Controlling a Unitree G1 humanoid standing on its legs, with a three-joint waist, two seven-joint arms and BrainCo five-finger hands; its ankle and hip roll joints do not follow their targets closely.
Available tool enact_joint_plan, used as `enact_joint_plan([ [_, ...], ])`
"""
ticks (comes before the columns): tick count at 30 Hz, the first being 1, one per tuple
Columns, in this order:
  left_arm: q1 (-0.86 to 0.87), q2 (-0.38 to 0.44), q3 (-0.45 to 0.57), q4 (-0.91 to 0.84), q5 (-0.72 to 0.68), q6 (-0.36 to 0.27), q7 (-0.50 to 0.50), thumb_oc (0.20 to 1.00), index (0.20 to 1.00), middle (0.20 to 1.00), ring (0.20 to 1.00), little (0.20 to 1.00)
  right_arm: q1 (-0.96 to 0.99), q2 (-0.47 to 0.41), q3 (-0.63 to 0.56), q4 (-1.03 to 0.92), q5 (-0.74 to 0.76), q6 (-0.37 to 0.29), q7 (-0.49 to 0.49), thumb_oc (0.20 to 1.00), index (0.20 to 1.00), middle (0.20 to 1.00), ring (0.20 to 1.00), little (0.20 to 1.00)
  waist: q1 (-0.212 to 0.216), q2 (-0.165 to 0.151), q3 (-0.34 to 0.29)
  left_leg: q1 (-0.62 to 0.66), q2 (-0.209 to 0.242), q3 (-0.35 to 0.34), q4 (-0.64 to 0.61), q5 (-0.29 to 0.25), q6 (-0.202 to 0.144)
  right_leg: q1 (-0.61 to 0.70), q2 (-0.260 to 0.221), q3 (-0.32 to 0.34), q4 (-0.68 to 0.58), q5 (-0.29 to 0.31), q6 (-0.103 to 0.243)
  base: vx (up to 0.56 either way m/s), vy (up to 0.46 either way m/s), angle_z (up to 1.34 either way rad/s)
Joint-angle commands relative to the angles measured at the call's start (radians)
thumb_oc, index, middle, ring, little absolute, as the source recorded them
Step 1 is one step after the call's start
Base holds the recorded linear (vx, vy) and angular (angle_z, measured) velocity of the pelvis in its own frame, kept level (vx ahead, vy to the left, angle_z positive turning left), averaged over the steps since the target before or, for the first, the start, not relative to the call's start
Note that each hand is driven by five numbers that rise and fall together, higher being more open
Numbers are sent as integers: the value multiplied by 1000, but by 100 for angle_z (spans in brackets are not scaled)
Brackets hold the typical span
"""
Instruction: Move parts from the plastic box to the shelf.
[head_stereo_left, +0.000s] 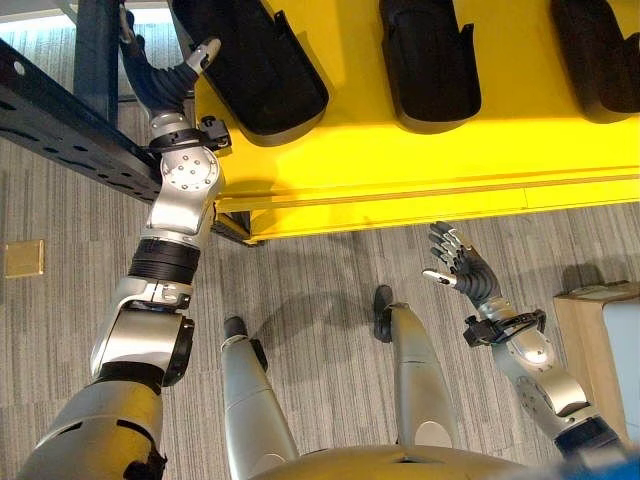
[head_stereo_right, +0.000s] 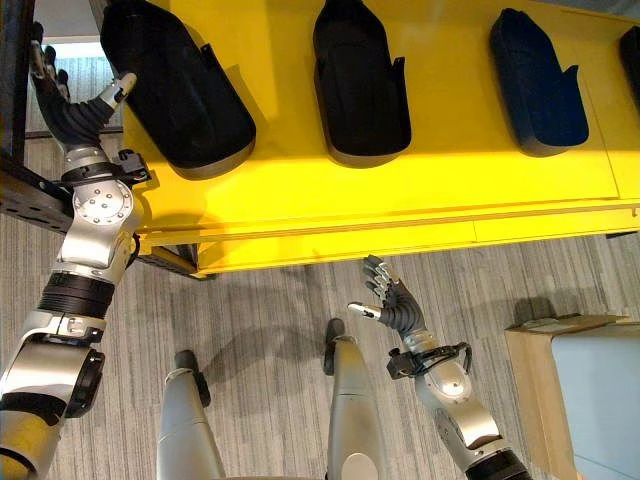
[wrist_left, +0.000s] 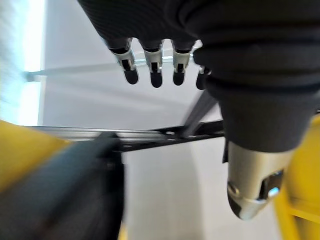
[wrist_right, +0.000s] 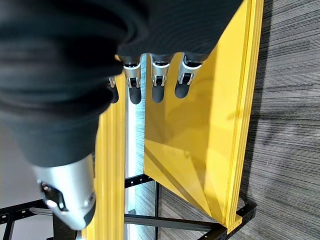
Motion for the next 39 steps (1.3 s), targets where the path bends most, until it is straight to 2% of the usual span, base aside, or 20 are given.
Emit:
enact_joint_plan([
  [1,36,73,28,-73,125,-33,15,1000,1000,1000,1000,1000,24,-37,-43,-65,24,-42,14,1000,1000,1000,1000,1000,15,20,-43,-50,-32,22,-29,54,60,46,12,-3,5,-31,-15,0,0,0],
  [6,30,72,11,-118,163,-30,5,1000,1000,1000,1000,1000,21,-38,-46,-65,26,-42,16,1000,1000,1000,1000,1000,16,20,-43,-47,-32,22,-33,54,60,47,12,-3,4,-30,-14,0,0,0],
  [11,-14,33,-58,-167,160,-56,-30,1000,1000,1000,1000,1000,13,-39,-38,-57,28,-41,15,1000,1000,1000,1000,1000,12,24,-42,-40,-32,23,-35,55,60,50,13,1,1,-30,-14,0,0,0],
  [20,-144,-142,-192,-178,8,-125,-82,1000,1000,1000,1000,1000,8,-47,-16,-58,28,-45,-3,1000,1000,1000,1000,1000,-8,28,-34,-34,-29,23,-31,56,61,50,20,9,2,-26,-16,0,0,0],
  [26,-200,-208,-252,-187,-54,-146,-108,1000,1000,1000,1000,1000,13,-52,-6,-53,27,-46,-14,1000,1000,1000,1000,1000,-17,31,-33,-31,-28,22,-32,58,60,50,22,12,3,-25,-15,0,-2,-1],
  [39,-263,-283,-313,-145,-151,-161,-140,1000,1000,1000,1000,1000,17,-62,7,-53,29,-52,-28,1000,1000,1000,1000,1000,-30,35,-32,-28,-19,22,-29,61,55,48,30,17,8,-25,-18,0,0,0],
])
